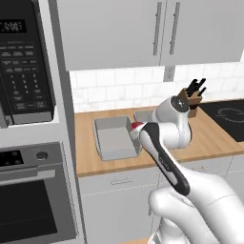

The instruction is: Place one bell pepper and one steak in each tupperware on the nearby counter, to pack two identical lunches.

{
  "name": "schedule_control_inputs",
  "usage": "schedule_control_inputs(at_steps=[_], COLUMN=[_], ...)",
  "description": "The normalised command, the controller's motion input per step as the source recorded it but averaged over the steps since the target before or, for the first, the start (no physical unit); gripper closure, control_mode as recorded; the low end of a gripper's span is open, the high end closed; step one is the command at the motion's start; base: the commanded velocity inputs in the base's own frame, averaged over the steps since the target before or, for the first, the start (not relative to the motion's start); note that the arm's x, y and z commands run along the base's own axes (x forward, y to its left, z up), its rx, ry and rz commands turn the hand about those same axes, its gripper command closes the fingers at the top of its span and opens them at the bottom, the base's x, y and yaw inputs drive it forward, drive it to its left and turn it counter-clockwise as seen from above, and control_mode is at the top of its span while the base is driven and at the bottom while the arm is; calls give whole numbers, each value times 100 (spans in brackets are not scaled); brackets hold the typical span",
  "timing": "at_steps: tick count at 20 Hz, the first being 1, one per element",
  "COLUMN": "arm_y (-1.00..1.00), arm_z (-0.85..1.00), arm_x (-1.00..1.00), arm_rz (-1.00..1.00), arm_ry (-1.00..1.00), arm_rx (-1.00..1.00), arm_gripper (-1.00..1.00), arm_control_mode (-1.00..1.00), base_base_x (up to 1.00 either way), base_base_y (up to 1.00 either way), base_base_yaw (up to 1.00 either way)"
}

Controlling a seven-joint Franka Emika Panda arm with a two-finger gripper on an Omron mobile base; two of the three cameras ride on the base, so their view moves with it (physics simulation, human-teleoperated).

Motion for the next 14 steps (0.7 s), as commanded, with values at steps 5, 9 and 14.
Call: schedule_control_inputs(at_steps=[5, 9, 14], arm_y=[29, 19, 3], arm_z=[-37, -32, -40], arm_x=[70, 75, 79], arm_rz=[0, 0, 0], arm_ry=[6, 6, 3], arm_rx=[-2, 0, -1], arm_gripper=[100, 100, 100], arm_control_mode=[-100, -100, -100], base_base_x=[0, 0, 0], base_base_y=[0, 0, 0], base_base_yaw=[0, 0, 0])
